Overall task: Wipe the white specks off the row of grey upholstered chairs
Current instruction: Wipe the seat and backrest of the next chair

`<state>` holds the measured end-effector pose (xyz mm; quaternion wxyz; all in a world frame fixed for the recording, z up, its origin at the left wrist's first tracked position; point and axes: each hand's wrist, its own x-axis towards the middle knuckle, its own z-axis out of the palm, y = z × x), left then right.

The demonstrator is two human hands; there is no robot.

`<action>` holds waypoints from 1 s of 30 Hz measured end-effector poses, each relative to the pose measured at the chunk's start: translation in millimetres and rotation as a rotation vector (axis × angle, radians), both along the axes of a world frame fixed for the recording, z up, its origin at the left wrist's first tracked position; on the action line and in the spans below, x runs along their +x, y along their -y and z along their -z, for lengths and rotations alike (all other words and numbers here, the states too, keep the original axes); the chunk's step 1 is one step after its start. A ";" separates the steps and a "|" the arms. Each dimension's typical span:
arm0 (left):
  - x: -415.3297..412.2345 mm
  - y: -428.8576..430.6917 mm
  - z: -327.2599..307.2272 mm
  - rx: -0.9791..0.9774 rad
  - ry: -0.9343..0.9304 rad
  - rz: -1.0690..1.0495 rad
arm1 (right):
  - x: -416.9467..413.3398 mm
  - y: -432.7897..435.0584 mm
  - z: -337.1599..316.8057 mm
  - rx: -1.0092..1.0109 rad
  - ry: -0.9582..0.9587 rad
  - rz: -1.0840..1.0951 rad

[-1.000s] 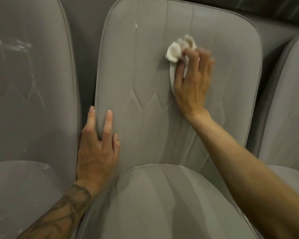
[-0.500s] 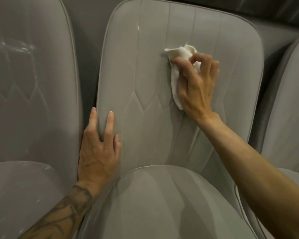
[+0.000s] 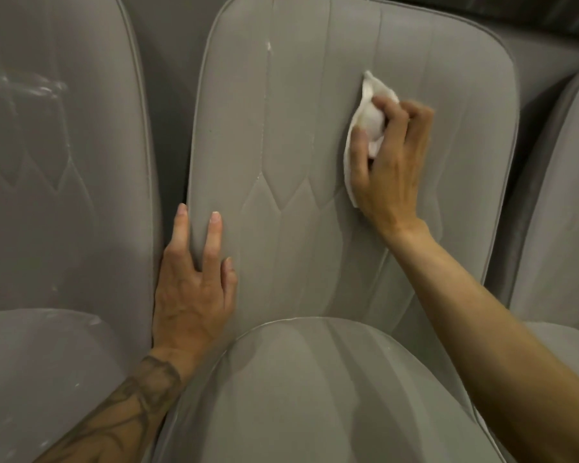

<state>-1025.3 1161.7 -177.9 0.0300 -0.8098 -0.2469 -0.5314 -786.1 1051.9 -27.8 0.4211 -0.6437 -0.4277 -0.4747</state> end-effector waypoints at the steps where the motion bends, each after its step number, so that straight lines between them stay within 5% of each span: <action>1: 0.0 0.0 -0.2 0.001 0.000 -0.001 | -1.0 5.2 10.8 -0.046 0.011 0.010; 4: -0.7 0.1 -0.5 -0.001 -0.004 -0.003 | -0.7 12.2 20.5 -0.123 0.041 0.039; 12: 0.2 0.8 -0.8 0.002 0.001 -0.010 | 1.2 -19.8 -38.5 0.080 0.090 0.046; 18: 0.9 0.2 -0.4 -0.002 0.002 -0.012 | -12.1 12.3 15.7 -0.230 0.226 0.068; 24: 1.3 -0.6 0.8 0.002 -0.004 -0.033 | 13.6 -19.9 -57.1 0.006 0.153 0.127; 30: 0.6 0.6 -0.3 -0.001 -0.008 -0.020 | -16.7 2.3 30.6 -0.209 0.288 0.070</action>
